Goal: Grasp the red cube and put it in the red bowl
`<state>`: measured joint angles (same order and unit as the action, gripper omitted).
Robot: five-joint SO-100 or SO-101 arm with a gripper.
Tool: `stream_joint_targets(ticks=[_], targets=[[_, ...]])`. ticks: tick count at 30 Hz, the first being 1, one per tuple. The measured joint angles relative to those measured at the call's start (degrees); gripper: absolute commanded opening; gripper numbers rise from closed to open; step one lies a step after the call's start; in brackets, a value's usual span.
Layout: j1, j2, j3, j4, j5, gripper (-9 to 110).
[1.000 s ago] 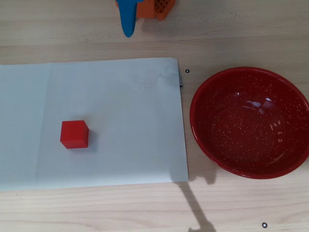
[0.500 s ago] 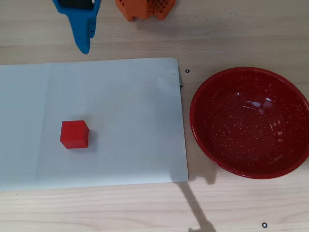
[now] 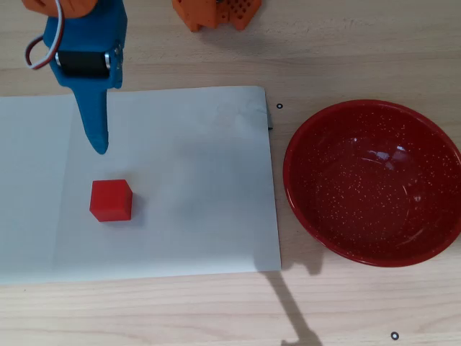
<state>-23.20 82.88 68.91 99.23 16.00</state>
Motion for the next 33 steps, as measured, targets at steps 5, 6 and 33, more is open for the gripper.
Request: stream_joint_targets(ticks=[5,6,33], targets=[[0.0,-4.57,0.0,-3.87,0.0,51],[-0.09,-5.71,-0.7,-4.48,0.0,51],[0.53,-23.99,-8.09,-15.56,2.46,52]])
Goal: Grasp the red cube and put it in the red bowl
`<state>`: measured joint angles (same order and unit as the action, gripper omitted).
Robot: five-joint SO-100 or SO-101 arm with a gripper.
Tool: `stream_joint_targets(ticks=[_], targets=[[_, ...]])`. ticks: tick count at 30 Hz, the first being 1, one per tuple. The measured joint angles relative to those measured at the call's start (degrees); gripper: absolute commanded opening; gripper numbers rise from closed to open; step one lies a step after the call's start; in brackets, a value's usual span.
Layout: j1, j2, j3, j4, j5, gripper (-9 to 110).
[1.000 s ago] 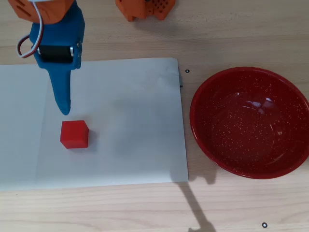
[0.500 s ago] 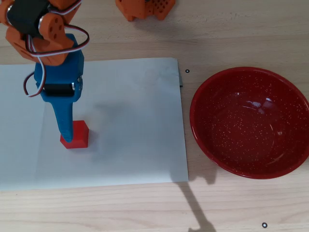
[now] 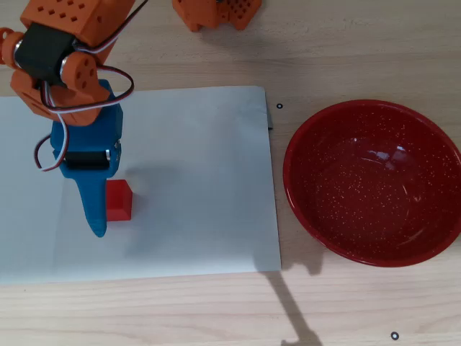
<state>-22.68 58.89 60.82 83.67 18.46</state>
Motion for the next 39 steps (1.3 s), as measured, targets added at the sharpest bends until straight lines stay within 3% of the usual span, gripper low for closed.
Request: stream_joint_targets(ticks=[20,24,35,39], targets=[[1.41,-6.5,-4.83,-2.37,0.44,46],[1.32,-6.5,-4.83,-2.37,0.0,39],[1.41,-6.5,-4.92,-1.58,1.23,0],[1.32,-6.5,-5.98,0.79,2.29,0]])
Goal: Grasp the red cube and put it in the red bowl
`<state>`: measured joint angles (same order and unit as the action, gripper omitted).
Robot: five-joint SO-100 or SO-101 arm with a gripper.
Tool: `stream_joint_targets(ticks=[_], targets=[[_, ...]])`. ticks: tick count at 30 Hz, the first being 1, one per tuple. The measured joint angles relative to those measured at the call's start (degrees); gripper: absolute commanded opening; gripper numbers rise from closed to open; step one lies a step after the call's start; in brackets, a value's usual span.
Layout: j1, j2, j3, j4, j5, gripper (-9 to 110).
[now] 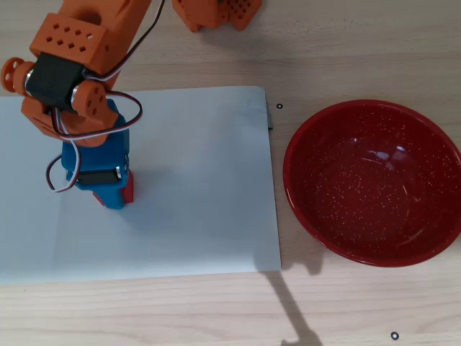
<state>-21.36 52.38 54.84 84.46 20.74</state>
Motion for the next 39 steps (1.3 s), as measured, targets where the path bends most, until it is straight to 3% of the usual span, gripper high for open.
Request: stream_joint_targets(ticks=[10,15,29,39], targets=[[0.0,1.14,-13.54,16.7,-2.46,0],[1.67,6.33,-17.14,18.19,-3.16,0],[21.01,21.62,-18.98,18.63,-12.74,0],[39.02,22.94,-18.98,18.72,-24.7,0]])
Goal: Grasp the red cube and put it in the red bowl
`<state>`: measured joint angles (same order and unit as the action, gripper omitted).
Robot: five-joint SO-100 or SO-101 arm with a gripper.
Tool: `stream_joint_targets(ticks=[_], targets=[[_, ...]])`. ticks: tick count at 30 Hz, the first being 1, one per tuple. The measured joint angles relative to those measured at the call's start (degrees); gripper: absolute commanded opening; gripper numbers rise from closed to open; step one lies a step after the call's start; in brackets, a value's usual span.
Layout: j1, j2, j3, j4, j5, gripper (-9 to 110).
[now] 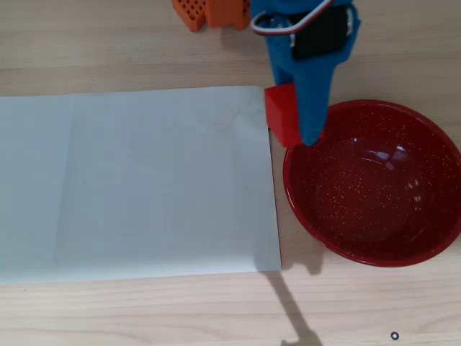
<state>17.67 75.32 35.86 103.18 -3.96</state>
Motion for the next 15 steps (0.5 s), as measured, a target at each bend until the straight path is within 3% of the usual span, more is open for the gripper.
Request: stream_joint_targets(ticks=[14,15], targets=[[14.77,-5.71,1.14,-0.88,-10.99,0],[15.21,-5.98,2.9,-1.05,-10.99,5]])
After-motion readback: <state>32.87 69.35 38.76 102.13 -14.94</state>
